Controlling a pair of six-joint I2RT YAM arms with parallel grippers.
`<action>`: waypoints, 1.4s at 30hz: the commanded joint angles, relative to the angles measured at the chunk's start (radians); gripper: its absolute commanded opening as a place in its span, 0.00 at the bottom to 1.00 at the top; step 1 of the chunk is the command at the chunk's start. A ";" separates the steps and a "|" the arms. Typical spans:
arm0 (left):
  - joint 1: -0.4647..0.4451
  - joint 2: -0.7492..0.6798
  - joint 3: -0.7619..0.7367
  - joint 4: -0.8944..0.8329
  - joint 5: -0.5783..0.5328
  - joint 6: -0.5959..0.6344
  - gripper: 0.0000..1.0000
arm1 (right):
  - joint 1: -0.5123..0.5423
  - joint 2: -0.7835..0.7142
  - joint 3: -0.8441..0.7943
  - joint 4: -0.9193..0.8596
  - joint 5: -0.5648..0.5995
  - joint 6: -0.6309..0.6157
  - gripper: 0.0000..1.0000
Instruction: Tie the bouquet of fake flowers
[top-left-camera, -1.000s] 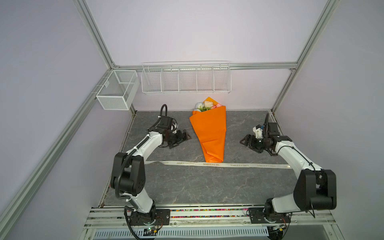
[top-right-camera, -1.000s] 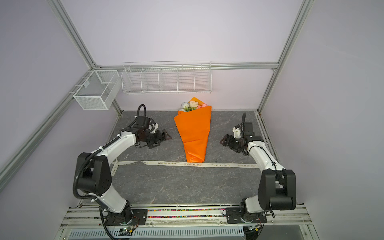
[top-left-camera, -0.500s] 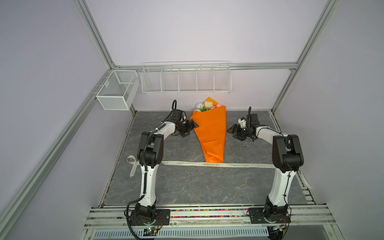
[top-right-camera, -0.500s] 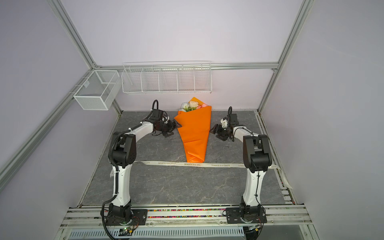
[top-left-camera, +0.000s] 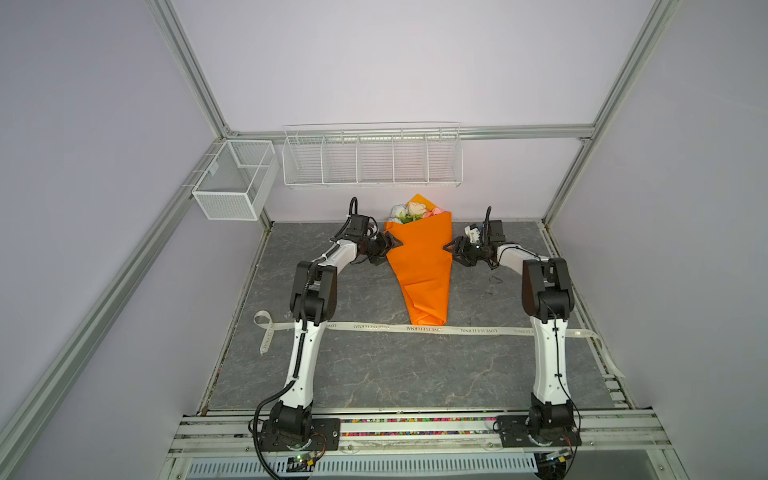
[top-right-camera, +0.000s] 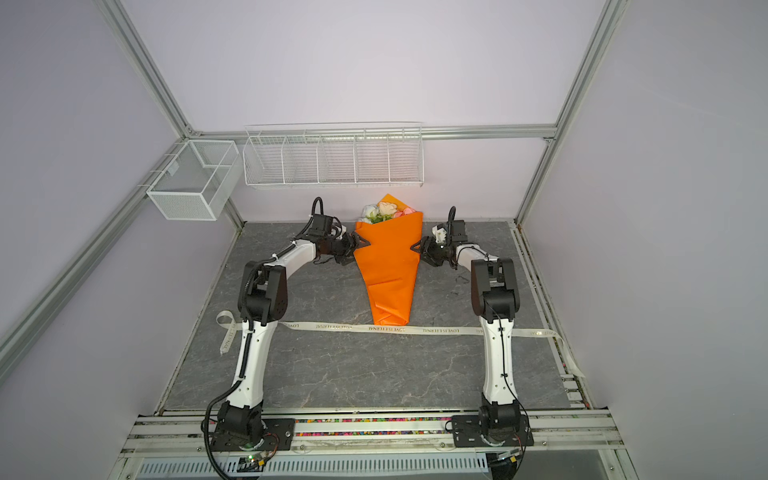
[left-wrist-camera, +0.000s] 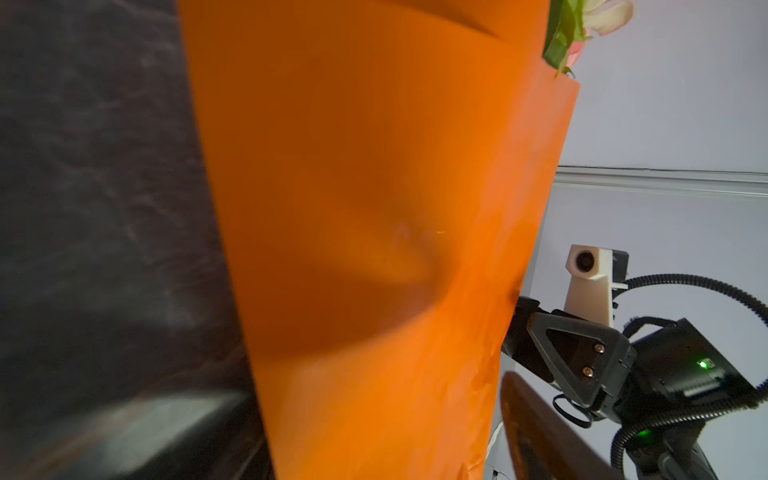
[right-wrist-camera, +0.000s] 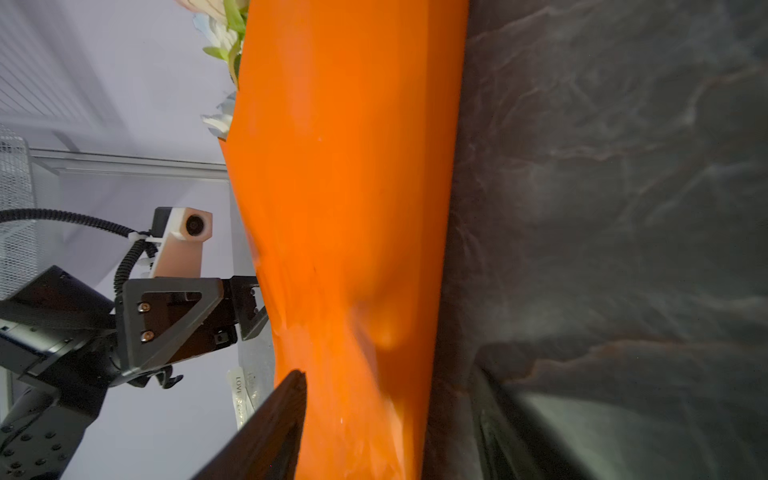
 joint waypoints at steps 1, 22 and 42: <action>-0.024 0.098 0.053 -0.071 -0.009 -0.017 0.78 | 0.015 0.081 0.043 -0.020 -0.017 0.036 0.66; -0.053 0.092 0.145 0.058 0.015 -0.075 0.10 | 0.046 0.081 0.112 0.128 -0.117 0.186 0.19; -0.069 -0.322 -0.432 0.281 -0.043 -0.025 0.00 | 0.062 -0.286 -0.389 0.394 -0.089 0.216 0.07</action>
